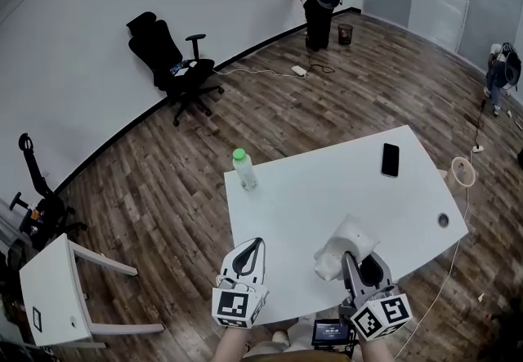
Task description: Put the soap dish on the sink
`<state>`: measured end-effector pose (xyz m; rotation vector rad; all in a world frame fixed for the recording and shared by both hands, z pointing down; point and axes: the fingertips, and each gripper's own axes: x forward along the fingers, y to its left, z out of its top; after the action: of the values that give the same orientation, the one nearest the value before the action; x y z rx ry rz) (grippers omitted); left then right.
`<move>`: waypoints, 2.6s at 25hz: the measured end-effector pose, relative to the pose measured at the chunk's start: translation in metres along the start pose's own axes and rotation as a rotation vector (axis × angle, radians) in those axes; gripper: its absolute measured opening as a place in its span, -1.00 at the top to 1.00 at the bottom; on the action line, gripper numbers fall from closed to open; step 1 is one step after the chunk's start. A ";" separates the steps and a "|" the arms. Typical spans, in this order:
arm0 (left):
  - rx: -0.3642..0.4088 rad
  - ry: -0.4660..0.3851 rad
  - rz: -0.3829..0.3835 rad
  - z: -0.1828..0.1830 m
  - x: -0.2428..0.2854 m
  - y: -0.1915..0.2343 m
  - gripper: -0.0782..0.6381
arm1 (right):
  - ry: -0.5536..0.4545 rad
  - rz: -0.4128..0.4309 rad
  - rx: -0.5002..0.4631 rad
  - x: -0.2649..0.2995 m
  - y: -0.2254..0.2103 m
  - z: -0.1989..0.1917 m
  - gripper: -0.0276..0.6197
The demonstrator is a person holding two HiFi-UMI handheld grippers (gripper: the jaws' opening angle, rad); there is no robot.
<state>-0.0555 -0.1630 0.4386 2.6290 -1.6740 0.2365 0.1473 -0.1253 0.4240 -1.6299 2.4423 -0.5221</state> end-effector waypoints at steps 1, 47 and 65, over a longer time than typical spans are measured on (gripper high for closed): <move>0.002 0.002 0.004 0.001 0.003 0.000 0.76 | 0.001 0.004 0.003 0.003 -0.003 0.001 0.45; -0.111 0.148 -0.054 -0.096 0.051 0.068 0.76 | 0.364 -0.050 0.165 0.118 -0.024 -0.157 0.45; -0.129 0.159 -0.042 -0.101 0.051 0.076 0.76 | 0.500 -0.055 0.151 0.125 -0.034 -0.210 0.45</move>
<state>-0.1150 -0.2313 0.5401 2.4777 -1.5294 0.3161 0.0602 -0.2103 0.6388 -1.6641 2.6003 -1.2209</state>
